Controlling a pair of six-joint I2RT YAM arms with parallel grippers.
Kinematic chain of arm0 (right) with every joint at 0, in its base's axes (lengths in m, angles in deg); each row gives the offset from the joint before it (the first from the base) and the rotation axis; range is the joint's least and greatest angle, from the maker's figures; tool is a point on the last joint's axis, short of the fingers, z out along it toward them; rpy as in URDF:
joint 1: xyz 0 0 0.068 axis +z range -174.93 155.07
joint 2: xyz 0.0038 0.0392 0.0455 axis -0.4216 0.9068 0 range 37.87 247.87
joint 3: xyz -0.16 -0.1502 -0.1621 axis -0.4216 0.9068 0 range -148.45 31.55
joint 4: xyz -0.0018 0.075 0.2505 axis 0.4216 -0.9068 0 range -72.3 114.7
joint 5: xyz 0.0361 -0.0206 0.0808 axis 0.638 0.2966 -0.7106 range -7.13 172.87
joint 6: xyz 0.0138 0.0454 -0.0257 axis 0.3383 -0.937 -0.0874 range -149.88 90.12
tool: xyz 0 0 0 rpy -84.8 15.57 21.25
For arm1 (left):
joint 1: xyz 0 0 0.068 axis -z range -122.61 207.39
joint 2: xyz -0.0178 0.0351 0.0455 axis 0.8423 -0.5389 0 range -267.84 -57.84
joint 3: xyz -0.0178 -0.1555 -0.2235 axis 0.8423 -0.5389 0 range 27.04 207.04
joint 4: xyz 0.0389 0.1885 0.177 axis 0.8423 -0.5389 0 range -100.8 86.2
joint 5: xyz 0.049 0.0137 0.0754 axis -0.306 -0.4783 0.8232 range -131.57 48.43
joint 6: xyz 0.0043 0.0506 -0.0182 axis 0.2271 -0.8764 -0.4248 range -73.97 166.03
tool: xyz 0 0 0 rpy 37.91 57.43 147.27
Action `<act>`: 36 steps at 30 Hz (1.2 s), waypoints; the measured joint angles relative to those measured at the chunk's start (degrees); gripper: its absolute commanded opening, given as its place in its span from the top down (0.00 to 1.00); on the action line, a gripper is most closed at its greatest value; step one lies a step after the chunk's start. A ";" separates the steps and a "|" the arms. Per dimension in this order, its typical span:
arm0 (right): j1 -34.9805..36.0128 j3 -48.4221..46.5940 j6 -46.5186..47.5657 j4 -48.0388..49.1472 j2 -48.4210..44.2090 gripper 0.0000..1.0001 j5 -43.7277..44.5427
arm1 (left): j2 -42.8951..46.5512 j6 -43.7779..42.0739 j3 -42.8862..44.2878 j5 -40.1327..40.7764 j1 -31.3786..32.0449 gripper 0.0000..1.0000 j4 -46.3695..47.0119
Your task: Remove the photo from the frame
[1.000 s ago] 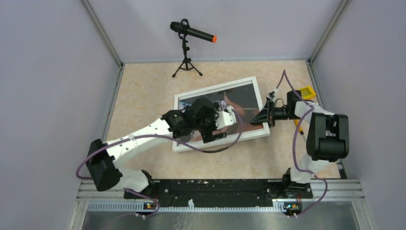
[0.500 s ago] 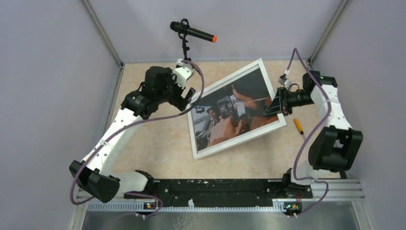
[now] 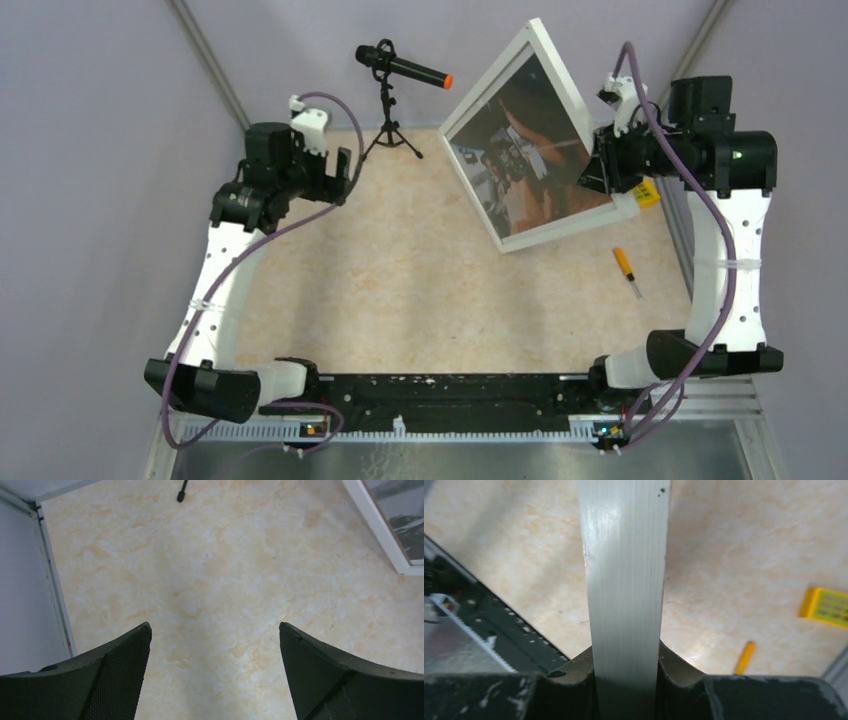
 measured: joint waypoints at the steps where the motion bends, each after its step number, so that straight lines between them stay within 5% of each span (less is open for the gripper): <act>1: 2.14 -1.99 1.46 0.13 0.22 1.00 2.95 | -0.24 0.90 0.83 -0.83 -2.03 0.01 -0.37; 9: 18.80 -8.20 7.48 -0.15 2.49 1.00 20.81 | -3.37 4.50 4.11 -8.48 -17.18 0.01 -2.51; 21: 61.35 31.34 23.19 24.52 -12.55 1.00 53.35 | -7.39 4.74 4.74 -13.86 -25.49 0.01 -4.72; 30: 72.50 56.52 26.88 43.63 -16.24 1.00 68.24 | -6.75 4.66 0.57 -14.95 -25.59 0.01 -3.93; 32: 73.72 59.65 26.91 47.50 -16.00 0.85 70.16 | -6.40 4.59 -1.36 -14.97 -25.59 0.01 -3.76; 36: 75.89 65.22 26.77 53.33 -15.65 0.78 72.41 | -4.94 4.52 -5.25 -14.99 -25.59 0.01 -2.97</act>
